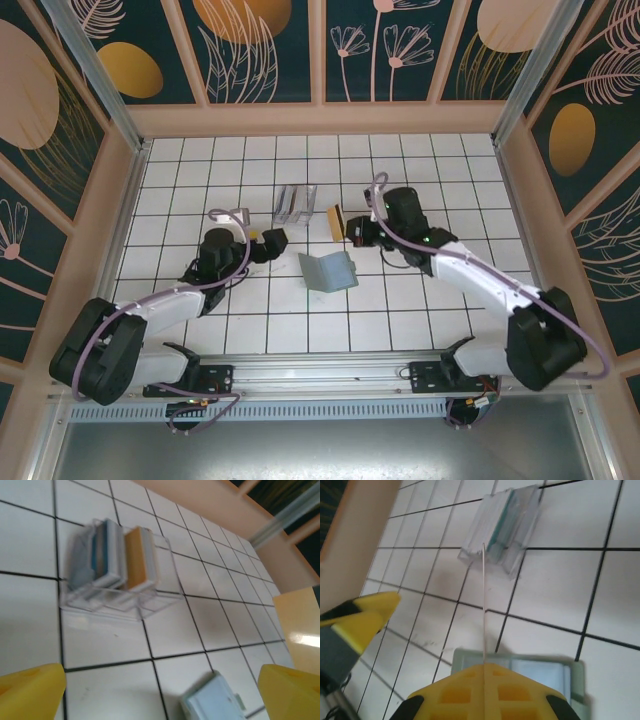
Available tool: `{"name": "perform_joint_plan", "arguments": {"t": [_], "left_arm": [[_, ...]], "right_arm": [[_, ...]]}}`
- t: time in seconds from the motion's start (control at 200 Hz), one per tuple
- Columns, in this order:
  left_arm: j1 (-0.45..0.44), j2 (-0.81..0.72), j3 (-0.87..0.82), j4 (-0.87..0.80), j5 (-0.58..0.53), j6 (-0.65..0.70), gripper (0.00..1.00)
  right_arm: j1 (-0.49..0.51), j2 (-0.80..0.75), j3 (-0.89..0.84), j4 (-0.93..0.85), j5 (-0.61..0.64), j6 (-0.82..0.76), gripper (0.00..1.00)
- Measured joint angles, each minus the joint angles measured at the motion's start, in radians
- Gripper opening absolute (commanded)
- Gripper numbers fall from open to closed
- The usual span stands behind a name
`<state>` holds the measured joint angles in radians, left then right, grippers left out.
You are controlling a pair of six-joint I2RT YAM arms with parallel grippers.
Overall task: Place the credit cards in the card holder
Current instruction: Pick up the credit card from the storage box, then insert the credit card into the card slot.
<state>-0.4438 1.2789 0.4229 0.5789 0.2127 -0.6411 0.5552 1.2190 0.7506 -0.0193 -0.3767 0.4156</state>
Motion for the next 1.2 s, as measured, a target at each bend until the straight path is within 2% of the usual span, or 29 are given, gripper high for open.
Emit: {"name": "perform_joint_plan", "arguments": {"t": [0.06,0.16,0.28,0.355,0.526,0.611,0.741,0.956,1.201], "left_arm": [[0.0,-0.008,0.036,-0.046,0.037,-0.008,0.96],[0.0,-0.028,0.073,-0.109,0.084,-0.022,0.79],[-0.01,-0.035,0.075,-0.183,0.121,-0.017,0.52],[-0.023,-0.022,0.074,-0.226,0.125,-0.002,0.44],[-0.037,0.027,0.069,-0.253,0.14,0.01,0.4],[-0.042,0.064,0.068,-0.237,0.166,0.009,0.36],[-0.058,0.131,0.068,-0.211,0.213,0.007,0.37],[-0.081,0.22,0.068,-0.209,0.252,0.009,0.35],[-0.081,0.294,0.085,-0.209,0.242,0.013,0.29]], "right_arm": [[0.0,-0.062,-0.065,0.031,-0.019,-0.001,0.0],[-0.015,-0.103,-0.151,0.072,-0.077,-0.001,0.0],[-0.039,-0.006,-0.178,0.104,-0.188,0.001,0.0],[-0.05,0.091,-0.178,0.145,-0.258,0.006,0.0],[-0.103,0.257,-0.177,0.208,-0.383,0.027,0.0],[-0.132,0.294,-0.177,0.226,-0.432,0.036,0.0],[-0.154,0.336,-0.174,0.254,-0.502,0.043,0.0],[-0.154,0.401,-0.171,0.268,-0.554,0.044,0.0],[-0.154,0.462,-0.171,0.329,-0.591,0.077,0.0]]}}
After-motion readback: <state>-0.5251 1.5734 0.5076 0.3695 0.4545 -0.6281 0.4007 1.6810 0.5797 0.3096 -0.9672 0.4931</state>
